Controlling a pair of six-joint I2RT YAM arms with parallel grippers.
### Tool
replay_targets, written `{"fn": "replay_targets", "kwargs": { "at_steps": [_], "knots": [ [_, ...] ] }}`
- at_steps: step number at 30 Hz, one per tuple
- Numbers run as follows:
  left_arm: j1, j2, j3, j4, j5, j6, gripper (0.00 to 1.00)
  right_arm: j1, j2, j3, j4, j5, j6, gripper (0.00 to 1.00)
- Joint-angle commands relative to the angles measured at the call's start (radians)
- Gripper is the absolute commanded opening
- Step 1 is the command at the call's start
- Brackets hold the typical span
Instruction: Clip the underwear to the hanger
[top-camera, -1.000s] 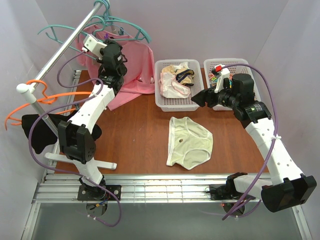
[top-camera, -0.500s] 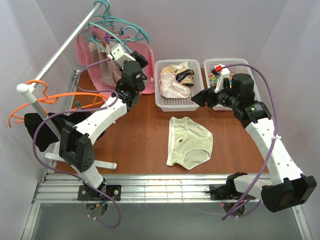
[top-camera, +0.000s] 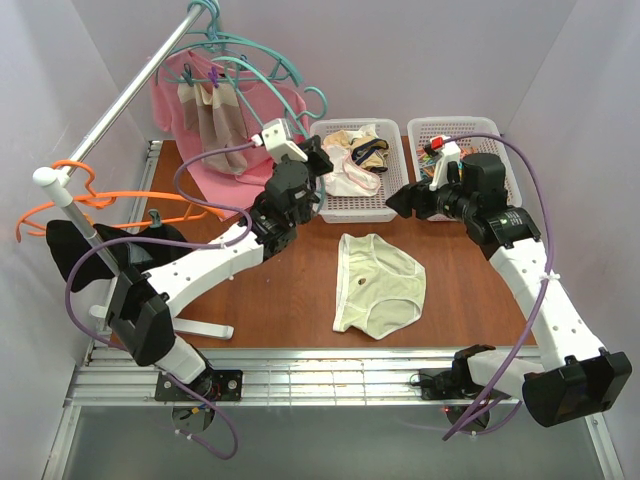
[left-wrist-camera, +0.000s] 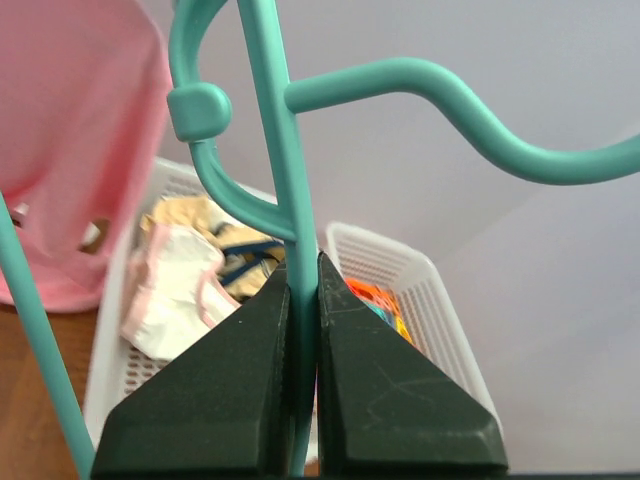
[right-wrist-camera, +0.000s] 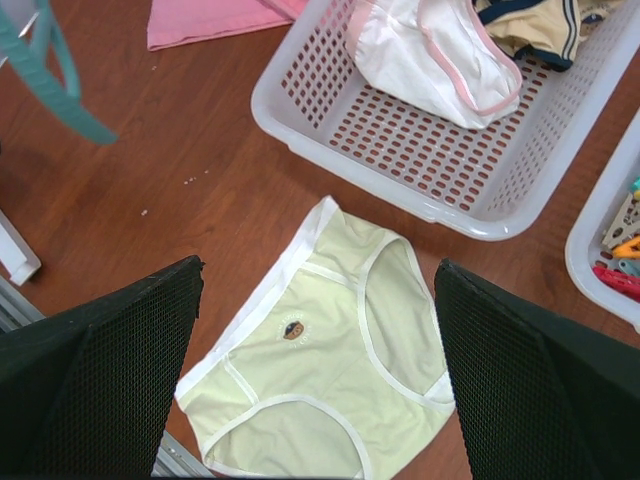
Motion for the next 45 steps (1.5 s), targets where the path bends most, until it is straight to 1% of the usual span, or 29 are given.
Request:
{"fn": "replay_targets", "kwargs": {
  "at_steps": [1, 5, 10, 11, 13, 14, 18, 20, 21, 23, 24, 25, 26, 27, 29, 30, 32, 35, 38, 40, 41, 42, 45],
  "knots": [
    [-0.057, -0.056, -0.027, -0.034, 0.046, -0.025, 0.01, -0.011, -0.024, -0.023, -0.001, 0.045, -0.004, 0.85],
    [-0.135, -0.069, -0.058, -0.069, 0.104, -0.063, 0.00, -0.037, -0.044, -0.072, -0.008, 0.085, 0.005, 0.84],
    [-0.196, -0.099, -0.131, -0.084, 0.188, -0.144, 0.00, -0.138, -0.099, -0.138, -0.080, 0.127, -0.008, 0.84],
    [-0.209, -0.104, -0.156, -0.081, 0.248, -0.155, 0.00, -0.154, -0.119, -0.153, -0.088, 0.138, -0.014, 0.84],
    [-0.218, -0.121, -0.182, -0.078, 0.308, -0.172, 0.00, -0.166, -0.134, -0.187, -0.099, 0.184, -0.019, 0.84],
    [-0.218, -0.127, -0.214, -0.069, 0.386, -0.184, 0.00, -0.169, -0.142, -0.196, -0.099, 0.187, -0.019, 0.85],
    [-0.223, -0.170, -0.300, -0.034, 0.521, -0.203, 0.00, -0.179, -0.130, -0.206, -0.099, 0.207, -0.015, 0.85],
    [-0.223, -0.198, -0.334, -0.002, 0.573, -0.197, 0.00, -0.182, -0.118, -0.193, -0.100, 0.212, -0.016, 0.85],
    [-0.223, -0.207, -0.363, 0.021, 0.636, -0.200, 0.00, -0.182, -0.115, -0.190, -0.101, 0.212, -0.016, 0.85],
    [-0.223, -0.221, -0.387, 0.049, 0.692, -0.201, 0.00, -0.183, -0.104, -0.176, -0.101, 0.213, -0.016, 0.85],
    [-0.223, -0.221, -0.418, 0.092, 0.766, -0.215, 0.00, -0.185, -0.102, -0.173, -0.102, 0.217, -0.016, 0.85],
    [-0.223, -0.221, -0.432, 0.110, 0.796, -0.221, 0.00, -0.186, -0.099, -0.167, -0.104, 0.217, -0.016, 0.85],
    [-0.223, -0.219, -0.446, 0.124, 0.817, -0.232, 0.00, -0.186, -0.098, -0.166, -0.108, 0.215, -0.016, 0.85],
    [-0.223, -0.218, -0.478, 0.179, 0.871, -0.270, 0.00, -0.186, -0.098, -0.163, -0.110, 0.213, -0.016, 0.85],
    [-0.224, -0.211, -0.510, 0.222, 0.902, -0.301, 0.00, -0.185, -0.098, -0.156, -0.120, 0.213, -0.016, 0.85],
    [-0.223, -0.205, -0.538, 0.268, 0.941, -0.330, 0.00, -0.186, -0.098, -0.155, -0.120, 0.215, -0.016, 0.85],
    [-0.229, -0.198, -0.559, 0.291, 0.965, -0.353, 0.00, -0.186, -0.099, -0.156, -0.127, 0.215, -0.016, 0.85],
    [-0.229, -0.187, -0.639, 0.420, 0.989, -0.410, 0.00, -0.186, -0.101, -0.155, -0.133, 0.213, -0.016, 0.85],
    [-0.229, -0.167, -0.699, 0.487, 0.994, -0.451, 0.00, -0.186, -0.105, -0.150, -0.140, 0.213, -0.016, 0.85],
    [-0.229, -0.130, -0.731, 0.576, 0.980, -0.494, 0.00, -0.186, -0.111, -0.147, -0.145, 0.213, -0.016, 0.85],
    [-0.229, -0.115, -0.768, 0.628, 0.970, -0.549, 0.00, -0.188, -0.113, -0.147, -0.147, 0.213, -0.016, 0.85],
    [-0.227, -0.092, -0.783, 0.718, 0.963, -0.574, 0.00, -0.188, -0.113, -0.147, -0.148, 0.210, -0.016, 0.85],
    [-0.241, -0.023, -0.779, 0.781, 0.960, -0.608, 0.00, -0.186, -0.116, -0.147, -0.150, 0.210, -0.018, 0.85]
  ]
}}
